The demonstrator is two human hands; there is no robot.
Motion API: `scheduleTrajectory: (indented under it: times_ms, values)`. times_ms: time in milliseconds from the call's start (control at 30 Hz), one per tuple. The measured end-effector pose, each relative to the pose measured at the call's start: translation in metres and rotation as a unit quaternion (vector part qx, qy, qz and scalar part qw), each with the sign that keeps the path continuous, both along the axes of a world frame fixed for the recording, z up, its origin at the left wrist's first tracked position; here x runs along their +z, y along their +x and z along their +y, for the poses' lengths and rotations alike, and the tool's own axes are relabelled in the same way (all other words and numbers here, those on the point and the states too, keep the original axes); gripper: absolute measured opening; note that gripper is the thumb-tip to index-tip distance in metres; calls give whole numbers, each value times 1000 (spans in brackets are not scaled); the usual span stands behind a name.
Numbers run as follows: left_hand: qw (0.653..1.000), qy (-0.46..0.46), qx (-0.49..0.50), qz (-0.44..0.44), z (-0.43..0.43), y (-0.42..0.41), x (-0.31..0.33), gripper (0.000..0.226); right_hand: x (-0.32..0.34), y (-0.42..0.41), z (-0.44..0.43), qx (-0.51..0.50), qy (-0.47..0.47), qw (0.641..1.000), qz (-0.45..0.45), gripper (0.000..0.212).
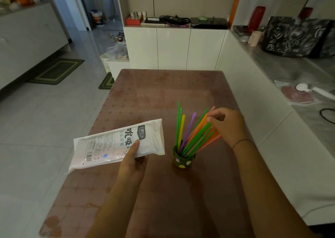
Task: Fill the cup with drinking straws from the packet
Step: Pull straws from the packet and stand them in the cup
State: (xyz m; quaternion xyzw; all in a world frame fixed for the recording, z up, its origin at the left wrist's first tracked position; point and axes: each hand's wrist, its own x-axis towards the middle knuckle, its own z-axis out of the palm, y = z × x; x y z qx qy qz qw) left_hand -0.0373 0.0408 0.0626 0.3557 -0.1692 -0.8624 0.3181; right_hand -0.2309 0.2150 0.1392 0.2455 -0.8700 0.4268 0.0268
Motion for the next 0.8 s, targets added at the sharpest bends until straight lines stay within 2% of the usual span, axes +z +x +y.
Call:
scheduleTrajectory:
  times_ms: [100,200,267,333,400,500,533,600,667,800]
  values:
    - [1000,-10,-3,16,1,0,3,39,7,4,5,-49,-19,998,23,11]
    - [999,-29,-6,32,3,-1,8,39,19,17,2,-52,-108,993,2,8]
    - [998,-47,-9,37,5,-3,13,39,24,34,-7,-9,-200,976,-81,8]
    - [997,-69,-16,34,6,-6,18,41,21,54,-20,55,-278,938,-200,10]
    - [994,-99,-29,24,7,-8,23,39,10,72,-31,84,-301,905,-288,11]
    - [985,-163,-57,-1,10,-8,31,39,-11,87,-46,56,-296,886,-354,9]
    - [980,-187,-63,-10,11,-8,34,45,-17,89,-49,42,-306,871,-383,11]
    - [967,-241,-77,-32,14,-6,38,54,-26,90,-55,35,-356,810,-466,19]
    - [949,-296,-87,-57,17,-5,41,51,-35,90,-59,32,-384,745,-544,23]
    - [916,-377,-104,-92,22,-4,45,43,-51,90,-59,32,-396,664,-634,33]
